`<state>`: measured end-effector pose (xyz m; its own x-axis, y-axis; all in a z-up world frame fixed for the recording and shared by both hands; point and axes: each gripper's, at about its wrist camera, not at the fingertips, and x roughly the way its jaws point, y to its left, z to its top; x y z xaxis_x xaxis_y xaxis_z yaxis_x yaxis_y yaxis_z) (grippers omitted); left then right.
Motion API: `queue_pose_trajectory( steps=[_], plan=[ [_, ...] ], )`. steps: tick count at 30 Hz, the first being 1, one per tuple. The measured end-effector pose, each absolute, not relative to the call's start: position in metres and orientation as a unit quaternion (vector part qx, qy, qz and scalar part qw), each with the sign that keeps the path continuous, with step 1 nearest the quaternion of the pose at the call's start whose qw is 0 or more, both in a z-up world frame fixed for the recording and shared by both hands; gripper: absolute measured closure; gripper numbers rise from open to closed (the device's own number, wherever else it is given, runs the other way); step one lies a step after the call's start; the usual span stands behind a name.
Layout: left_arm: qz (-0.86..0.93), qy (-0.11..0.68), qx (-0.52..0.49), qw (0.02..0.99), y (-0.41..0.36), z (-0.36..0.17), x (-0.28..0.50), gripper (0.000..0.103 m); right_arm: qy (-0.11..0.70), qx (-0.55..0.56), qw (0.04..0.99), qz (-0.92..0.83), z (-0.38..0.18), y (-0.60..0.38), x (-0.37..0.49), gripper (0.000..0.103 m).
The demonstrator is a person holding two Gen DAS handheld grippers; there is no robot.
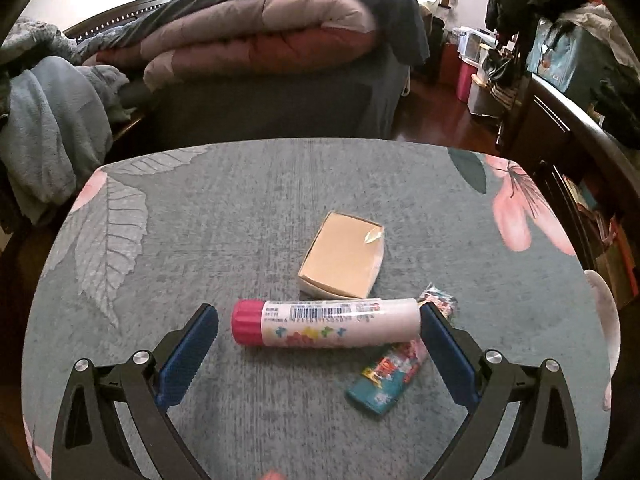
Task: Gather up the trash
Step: 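Grasp the pink-capped glue stick with the left tool while the right tool grasps the orange toy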
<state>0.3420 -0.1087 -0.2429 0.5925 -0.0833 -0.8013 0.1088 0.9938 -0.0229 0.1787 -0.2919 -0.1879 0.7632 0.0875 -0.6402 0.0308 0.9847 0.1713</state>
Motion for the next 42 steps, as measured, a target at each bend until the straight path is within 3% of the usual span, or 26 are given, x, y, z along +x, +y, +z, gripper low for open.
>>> queue_pose_trajectory(
  steps=[2, 30, 33, 37, 42],
  plan=[
    [-0.054, 0.449, 0.008, 0.892, -0.105, -0.244, 0.346, 0.017, 0.347, 0.080, 0.934, 0.021, -0.189, -0.284, 0.183, 0.020],
    [0.001, 0.391, -0.025, 0.920, 0.003, -0.192, 0.291, 0.017, 0.421, -0.027, 0.901, 0.099, -0.237, -0.145, 0.236, 0.021],
    [0.004, 0.386, -0.025, 0.922, 0.009, -0.190, 0.287, 0.017, 0.432, -0.027, 0.896, 0.101, -0.243, -0.139, 0.241, 0.034],
    [0.003, 0.385, -0.028, 0.922, 0.014, -0.190, 0.284, 0.017, 0.431, -0.039, 0.897, 0.093, -0.245, -0.136, 0.239, 0.060],
    [0.001, 0.385, -0.032, 0.922, 0.016, -0.189, 0.282, 0.017, 0.423, -0.033, 0.901, 0.097, -0.239, -0.141, 0.233, 0.060]
  ],
)
